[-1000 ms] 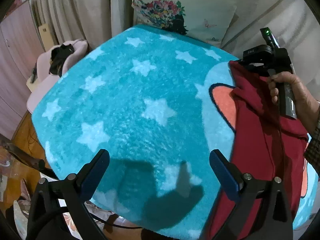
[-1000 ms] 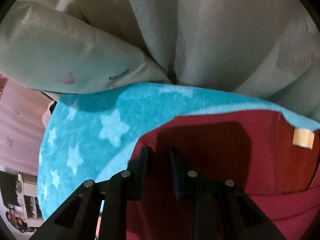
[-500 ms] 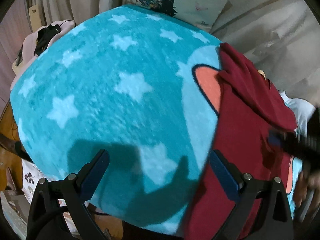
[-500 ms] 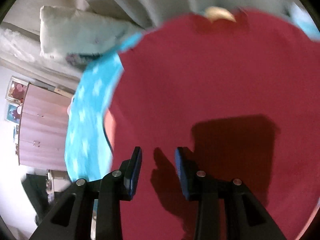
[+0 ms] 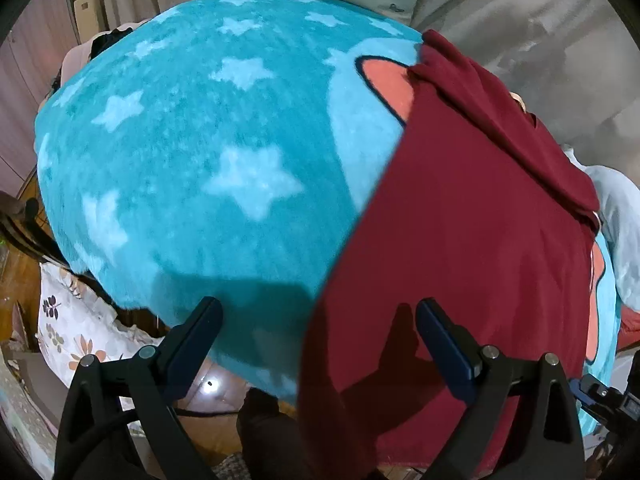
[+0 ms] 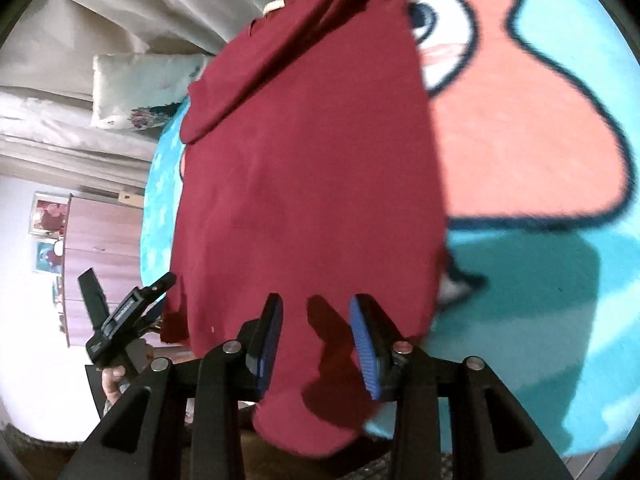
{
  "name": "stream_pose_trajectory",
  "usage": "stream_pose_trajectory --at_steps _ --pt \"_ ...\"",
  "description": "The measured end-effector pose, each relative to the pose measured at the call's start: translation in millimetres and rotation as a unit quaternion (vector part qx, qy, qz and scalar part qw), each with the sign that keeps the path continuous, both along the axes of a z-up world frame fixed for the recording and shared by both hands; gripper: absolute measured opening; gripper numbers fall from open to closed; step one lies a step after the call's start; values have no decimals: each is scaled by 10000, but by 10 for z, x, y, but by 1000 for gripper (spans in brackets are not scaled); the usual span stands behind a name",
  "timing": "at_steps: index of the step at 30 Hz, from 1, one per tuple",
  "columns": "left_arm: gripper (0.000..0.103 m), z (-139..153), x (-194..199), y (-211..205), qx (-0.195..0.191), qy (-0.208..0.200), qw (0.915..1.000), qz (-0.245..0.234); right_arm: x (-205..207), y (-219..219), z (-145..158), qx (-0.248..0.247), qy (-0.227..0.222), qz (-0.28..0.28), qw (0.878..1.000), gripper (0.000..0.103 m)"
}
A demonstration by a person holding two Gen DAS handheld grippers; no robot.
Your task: Fold small clothes
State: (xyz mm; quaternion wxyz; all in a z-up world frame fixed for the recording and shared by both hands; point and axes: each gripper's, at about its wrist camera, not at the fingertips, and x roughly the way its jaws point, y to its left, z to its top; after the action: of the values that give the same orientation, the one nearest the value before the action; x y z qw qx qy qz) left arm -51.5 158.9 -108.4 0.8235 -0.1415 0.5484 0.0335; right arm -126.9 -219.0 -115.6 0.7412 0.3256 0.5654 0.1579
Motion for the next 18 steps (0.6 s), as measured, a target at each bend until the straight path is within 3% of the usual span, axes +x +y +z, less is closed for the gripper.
stream_pose_trajectory --at_steps 4,7,8,10,12,15,18 --pt "97 -46 -117 -46 -271 89 9996 -11 -90 -17 28 72 -160 198 9996 47" --pt "97 -148 -209 17 -921 368 9950 80 -136 -30 54 43 -234 191 9995 47" --pt "95 -186 -236 40 -1128 441 9925 142 -157 -44 69 46 -271 139 9995 47" --pt "79 -217 -286 102 -1393 486 9887 269 -179 -22 119 12 -382 -1 9993 47" --pt "70 -194 -312 128 -1325 459 9897 275 -202 -65 133 -145 -437 -159 9988 49" --pt "67 -68 -353 130 -1108 237 9932 256 -165 -97 53 -181 -348 -217 9990 54" --pt "67 106 -379 153 -929 -90 9953 259 -119 -85 -70 145 -190 -248 9994 54"
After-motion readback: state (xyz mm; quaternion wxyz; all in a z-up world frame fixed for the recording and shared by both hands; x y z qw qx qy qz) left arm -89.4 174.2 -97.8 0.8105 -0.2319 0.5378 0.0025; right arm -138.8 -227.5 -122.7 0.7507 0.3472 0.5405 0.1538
